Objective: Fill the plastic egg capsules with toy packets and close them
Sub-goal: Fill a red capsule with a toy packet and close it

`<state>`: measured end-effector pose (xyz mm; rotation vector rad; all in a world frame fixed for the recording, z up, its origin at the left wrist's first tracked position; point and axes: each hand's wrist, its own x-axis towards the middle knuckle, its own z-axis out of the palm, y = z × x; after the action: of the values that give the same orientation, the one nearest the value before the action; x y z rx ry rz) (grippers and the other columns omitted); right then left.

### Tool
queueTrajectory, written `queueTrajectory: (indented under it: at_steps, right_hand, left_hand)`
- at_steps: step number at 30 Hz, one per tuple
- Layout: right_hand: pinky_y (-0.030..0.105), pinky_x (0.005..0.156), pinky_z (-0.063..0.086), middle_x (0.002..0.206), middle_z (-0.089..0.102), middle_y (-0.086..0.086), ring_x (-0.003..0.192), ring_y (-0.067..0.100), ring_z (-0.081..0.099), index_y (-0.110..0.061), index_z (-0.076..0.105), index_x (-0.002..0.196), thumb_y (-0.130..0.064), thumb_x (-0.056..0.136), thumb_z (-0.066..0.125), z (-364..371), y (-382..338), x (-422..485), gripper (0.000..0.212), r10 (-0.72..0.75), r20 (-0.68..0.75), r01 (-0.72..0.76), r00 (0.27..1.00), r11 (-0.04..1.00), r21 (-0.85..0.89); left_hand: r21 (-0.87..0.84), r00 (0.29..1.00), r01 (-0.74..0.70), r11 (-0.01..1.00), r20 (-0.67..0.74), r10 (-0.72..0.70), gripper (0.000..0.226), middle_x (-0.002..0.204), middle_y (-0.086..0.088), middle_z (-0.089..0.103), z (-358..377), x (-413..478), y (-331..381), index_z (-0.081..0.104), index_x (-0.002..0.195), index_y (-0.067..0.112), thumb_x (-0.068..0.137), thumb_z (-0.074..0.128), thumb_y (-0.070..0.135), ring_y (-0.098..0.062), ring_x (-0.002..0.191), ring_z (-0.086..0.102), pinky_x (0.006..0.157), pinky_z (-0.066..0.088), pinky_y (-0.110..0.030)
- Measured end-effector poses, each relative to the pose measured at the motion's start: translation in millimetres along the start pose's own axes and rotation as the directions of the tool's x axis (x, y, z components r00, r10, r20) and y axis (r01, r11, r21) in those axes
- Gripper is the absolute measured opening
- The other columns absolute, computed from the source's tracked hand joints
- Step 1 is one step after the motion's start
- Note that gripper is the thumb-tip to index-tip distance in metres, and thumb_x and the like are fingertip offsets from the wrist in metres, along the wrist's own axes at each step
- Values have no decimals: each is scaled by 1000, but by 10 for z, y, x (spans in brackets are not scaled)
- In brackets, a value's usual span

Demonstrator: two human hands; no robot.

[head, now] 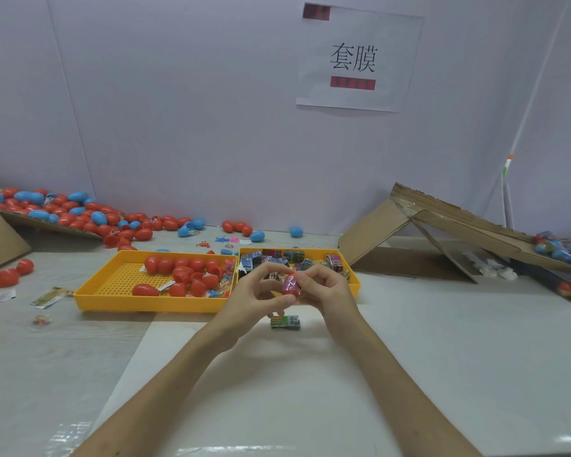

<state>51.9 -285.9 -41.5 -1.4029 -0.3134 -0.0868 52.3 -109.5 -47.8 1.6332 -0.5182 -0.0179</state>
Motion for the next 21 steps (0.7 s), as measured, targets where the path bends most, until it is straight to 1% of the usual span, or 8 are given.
queueTrajectory:
  at_steps: [2, 5, 7, 9, 11, 16, 19, 21]
  right_hand:
    - [39, 76, 58, 84, 72, 13, 77, 27, 70, -15, 69, 76, -27, 85, 73, -2, 2, -2, 15, 14, 16, -14, 1000, 1000, -5]
    - [30, 70, 56, 82, 73, 2, 77, 20, 71, -27, 73, 76, -38, 85, 71, 19, -11, -15, 15, 60, 23, -58, 998, 997, -58]
    - [34, 72, 57, 85, 74, 1, 81, 19, 70, -30, 75, 83, -41, 81, 73, 29, 11, -11, 11, 55, 19, -53, 998, 993, -105]
    - [46, 81, 59, 88, 74, 4, 85, 22, 71, -27, 76, 89, -32, 85, 77, 24, 40, -3, 7, 34, 13, -32, 999, 991, -127]
    - [49, 85, 59, 89, 74, 8, 86, 25, 72, -20, 76, 92, -21, 90, 74, 4, 51, 2, 3, 27, 14, -26, 1000, 994, -104]
    - [30, 73, 59, 85, 73, 10, 82, 23, 72, -11, 76, 88, -10, 90, 70, -11, 37, 3, 7, 57, 26, -57, 998, 998, -14]
    - [28, 71, 58, 79, 72, 9, 78, 23, 71, -7, 73, 81, -10, 91, 68, -23, 41, 11, 12, 54, 5, -54, 999, 998, 29]
    - [30, 73, 58, 82, 71, 12, 81, 24, 71, -5, 72, 84, -14, 90, 69, -26, 37, 13, 11, 53, 11, -54, 999, 997, 48]
  left_hand:
    - [-6, 1000, -1, 1000, -3, 1, 37, 95, -4, 76, -2, -1, 10, 62, 118, 28, 87, 80, 18, -16, 71, 66, 65, 53, -24]
    - [-3, 1000, 2, 1000, -12, -2, 38, 92, -4, 75, -2, 4, 11, 63, 116, 32, 86, 82, 19, -17, 71, 66, 65, 54, -24]
    - [18, 1000, 0, 1000, -13, 0, 36, 91, -4, 73, 3, 1, 3, 64, 112, 36, 86, 82, 19, -16, 72, 66, 65, 53, -23]
    - [52, 1000, -6, 999, -19, 7, 36, 92, -7, 70, 6, -7, -13, 65, 111, 39, 85, 82, 20, -15, 72, 66, 64, 53, -21]
    - [75, 999, -12, 997, -31, 14, 36, 92, -8, 68, 9, -12, -22, 65, 112, 39, 85, 82, 22, -16, 72, 64, 64, 52, -22]
    - [118, 999, -17, 993, -42, 22, 41, 91, -4, 67, 27, -17, -17, 62, 116, 34, 83, 84, 22, -17, 74, 65, 68, 55, -24]
    - [113, 999, -30, 993, -20, 33, 43, 87, 2, 66, 48, -22, -11, 64, 114, 33, 81, 85, 18, -13, 71, 63, 69, 55, -24]
    - [106, 999, -41, 994, -17, 43, 43, 83, 7, 64, 47, -20, -10, 65, 113, 34, 80, 86, 16, -11, 69, 63, 69, 55, -24]
